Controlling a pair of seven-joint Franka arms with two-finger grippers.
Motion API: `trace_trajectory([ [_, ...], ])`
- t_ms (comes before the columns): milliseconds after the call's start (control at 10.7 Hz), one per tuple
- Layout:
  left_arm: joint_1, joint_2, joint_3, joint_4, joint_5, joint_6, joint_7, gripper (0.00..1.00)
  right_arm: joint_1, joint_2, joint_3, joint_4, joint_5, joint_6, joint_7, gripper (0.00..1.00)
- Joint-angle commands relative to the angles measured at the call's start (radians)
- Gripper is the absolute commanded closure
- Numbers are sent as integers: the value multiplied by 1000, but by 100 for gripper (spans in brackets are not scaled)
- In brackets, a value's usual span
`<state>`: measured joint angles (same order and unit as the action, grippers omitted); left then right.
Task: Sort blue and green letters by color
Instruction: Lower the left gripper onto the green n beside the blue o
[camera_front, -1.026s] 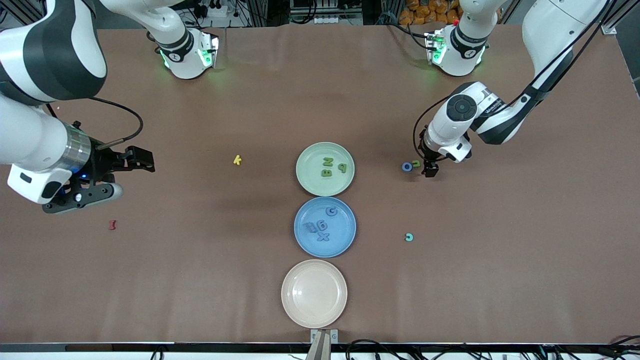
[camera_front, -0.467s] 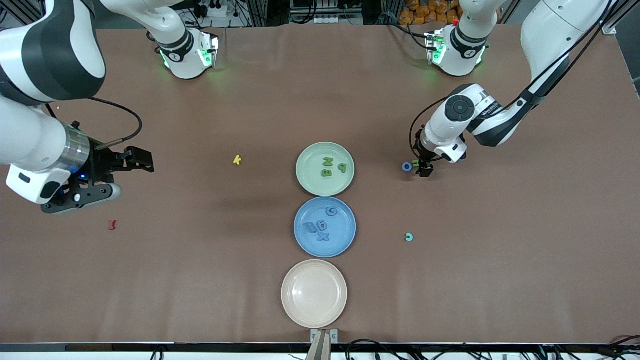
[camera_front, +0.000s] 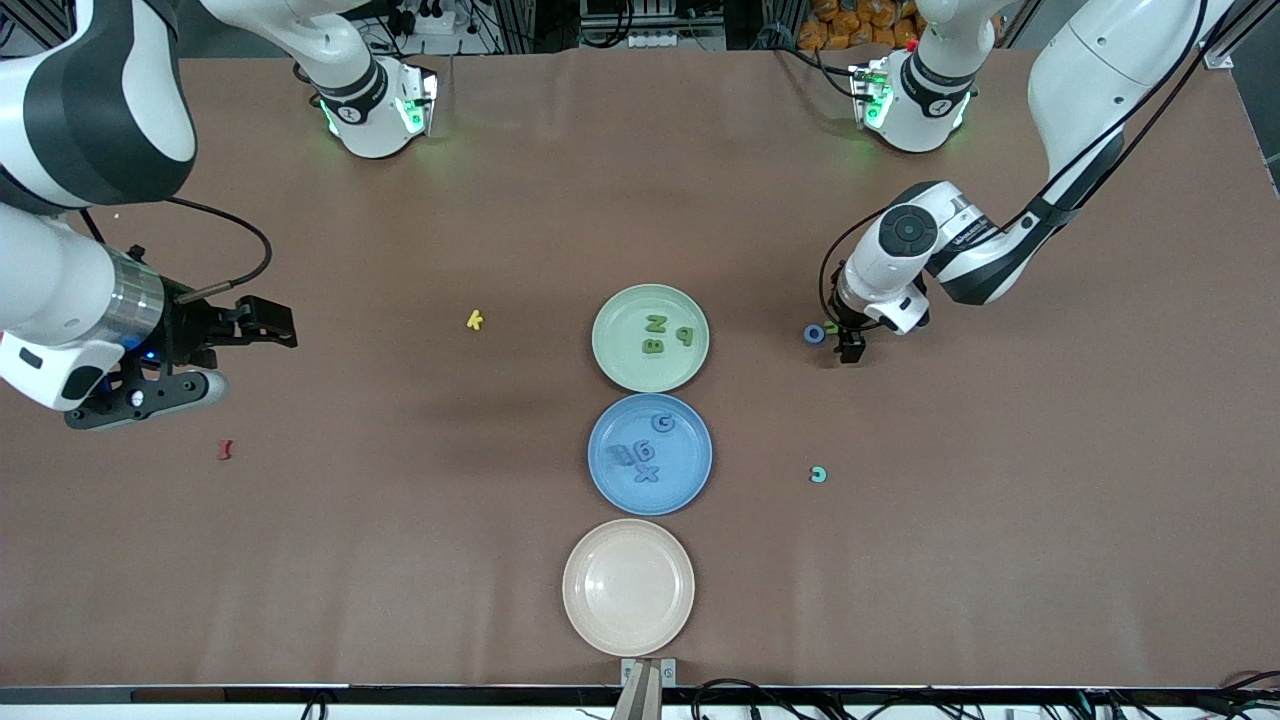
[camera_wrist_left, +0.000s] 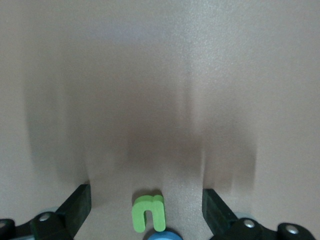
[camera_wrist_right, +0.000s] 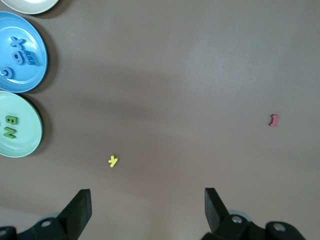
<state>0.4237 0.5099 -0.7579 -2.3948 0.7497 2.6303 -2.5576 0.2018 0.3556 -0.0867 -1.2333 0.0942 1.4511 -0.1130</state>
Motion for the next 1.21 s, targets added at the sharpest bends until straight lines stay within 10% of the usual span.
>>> trace_trajectory([
  [0, -17, 9, 20, 17, 34, 2, -39, 0, -13, 0, 10, 2, 7, 3, -11, 0],
  [840, -14, -16, 12, 16, 34, -1, -62, 0, -16, 2, 10, 2, -4, 6, -13, 0],
  [933, -14, -17, 12, 16, 34, -1, -62, 39, -16, 2, 10, 2, -1, 6, -11, 0],
  [1026, -14, -17, 11, 17, 34, -3, -64, 98, -16, 2, 10, 2, 2, 8, -11, 0],
  [1120, -14, -19, -7, 14, 33, -6, -64, 100, -15, 3, 10, 0, -1, 15, -11, 0],
])
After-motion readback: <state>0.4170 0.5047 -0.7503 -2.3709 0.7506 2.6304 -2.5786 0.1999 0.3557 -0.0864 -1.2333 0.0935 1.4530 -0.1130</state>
